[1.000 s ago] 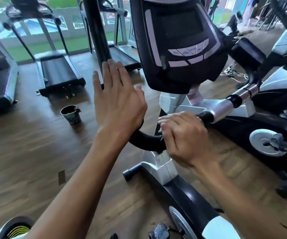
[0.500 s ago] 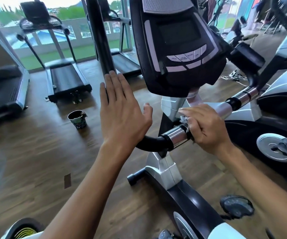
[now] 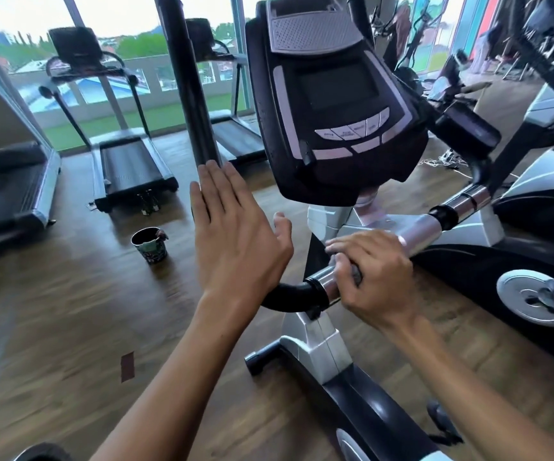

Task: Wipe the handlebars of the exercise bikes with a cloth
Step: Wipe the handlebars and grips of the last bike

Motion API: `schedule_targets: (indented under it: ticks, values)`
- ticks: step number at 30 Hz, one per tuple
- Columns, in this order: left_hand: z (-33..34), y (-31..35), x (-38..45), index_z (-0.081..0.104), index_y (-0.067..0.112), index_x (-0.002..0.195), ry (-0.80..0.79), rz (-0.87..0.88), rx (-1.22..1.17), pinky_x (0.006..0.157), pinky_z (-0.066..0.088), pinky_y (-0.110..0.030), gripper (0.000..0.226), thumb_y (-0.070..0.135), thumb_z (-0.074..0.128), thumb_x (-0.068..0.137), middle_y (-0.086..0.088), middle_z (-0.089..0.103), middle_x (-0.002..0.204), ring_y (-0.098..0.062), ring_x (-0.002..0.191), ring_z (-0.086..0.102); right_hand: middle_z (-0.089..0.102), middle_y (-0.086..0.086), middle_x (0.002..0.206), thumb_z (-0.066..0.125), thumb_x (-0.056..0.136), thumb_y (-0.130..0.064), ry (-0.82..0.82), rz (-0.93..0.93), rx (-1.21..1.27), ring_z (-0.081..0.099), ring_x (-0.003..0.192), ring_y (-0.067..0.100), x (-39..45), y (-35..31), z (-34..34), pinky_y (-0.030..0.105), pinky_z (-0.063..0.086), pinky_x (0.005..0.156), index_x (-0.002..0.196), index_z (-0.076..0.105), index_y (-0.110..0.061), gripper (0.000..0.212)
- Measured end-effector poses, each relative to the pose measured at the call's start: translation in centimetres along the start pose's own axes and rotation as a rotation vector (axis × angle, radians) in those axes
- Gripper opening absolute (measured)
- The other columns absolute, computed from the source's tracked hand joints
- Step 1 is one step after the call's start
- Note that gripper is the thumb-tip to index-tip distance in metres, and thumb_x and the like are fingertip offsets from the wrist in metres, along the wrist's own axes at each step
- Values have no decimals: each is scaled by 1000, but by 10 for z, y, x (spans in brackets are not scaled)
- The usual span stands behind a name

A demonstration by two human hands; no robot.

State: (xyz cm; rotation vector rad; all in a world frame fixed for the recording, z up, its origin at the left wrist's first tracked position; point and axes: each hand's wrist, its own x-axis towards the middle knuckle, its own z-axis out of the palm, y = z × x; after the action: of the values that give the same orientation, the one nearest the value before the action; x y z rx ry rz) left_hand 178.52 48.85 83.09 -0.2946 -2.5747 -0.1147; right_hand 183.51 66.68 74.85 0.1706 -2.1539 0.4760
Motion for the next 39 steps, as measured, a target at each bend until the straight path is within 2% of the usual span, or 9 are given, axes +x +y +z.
schedule_targets:
  ticks: [4,8,16,22,25,28,32,35,39]
  values:
    - [2,0,-1,8,-12,155,18,5,0,126,10,-50,84,42,28,93,-34,11,162,-40,154,9,76,0,89,57,88,-23,-52,-144,-40,68,84,26,-8,-54,22,41,51,86,84,76,-12,22]
    - [1,-7,-2,6,-11,156,-7,53,-19,127,4,-48,81,40,22,94,-33,7,163,-39,155,4,76,-1,93,54,91,-25,-111,-245,-14,68,83,26,-1,-31,13,39,51,81,89,76,-13,25]
    - [-1,-11,-4,-4,-12,154,-73,102,5,126,-1,-50,88,41,2,84,-35,-5,162,-43,154,-7,74,3,88,46,89,-26,-127,138,-186,63,90,26,-6,-71,18,43,45,94,83,74,-11,32]
    - [-7,-27,-23,-3,-5,158,-104,228,-75,126,-9,-40,75,44,7,101,-25,-10,166,-33,155,-13,75,2,86,47,93,-29,-209,-32,-74,66,84,26,-2,-66,11,41,50,84,89,73,-13,31]
    - [-15,-66,-10,2,3,160,-48,167,-240,124,-9,-32,61,35,15,109,-15,-8,169,-23,155,-16,71,1,83,44,101,-26,-3,185,197,63,81,22,11,-63,2,47,51,78,89,72,-11,34]
    - [-11,-104,45,6,5,161,-46,64,-310,127,0,-40,59,28,25,110,-12,-3,169,-24,156,-11,74,4,104,40,104,-24,144,176,316,65,100,21,39,-100,16,45,51,90,107,73,-6,38]
    - [15,-127,107,3,12,162,-121,377,-268,128,3,-40,60,36,20,110,-7,-6,170,-17,156,-9,45,5,159,30,103,-40,-178,7,-37,36,148,21,70,-145,45,44,24,122,151,47,-12,58]
    - [20,-130,123,4,8,161,-98,497,-248,128,3,-37,70,47,9,104,-9,-2,170,-16,156,-7,21,7,170,15,102,-43,-316,57,-143,11,158,18,112,-147,60,43,4,129,162,21,-10,68]
    - [20,-135,132,6,10,162,-94,572,-265,128,2,-36,73,51,6,101,-7,-1,170,-14,156,-6,16,12,170,13,103,-43,-333,56,-128,7,159,18,135,-149,70,36,0,129,162,18,-5,70]
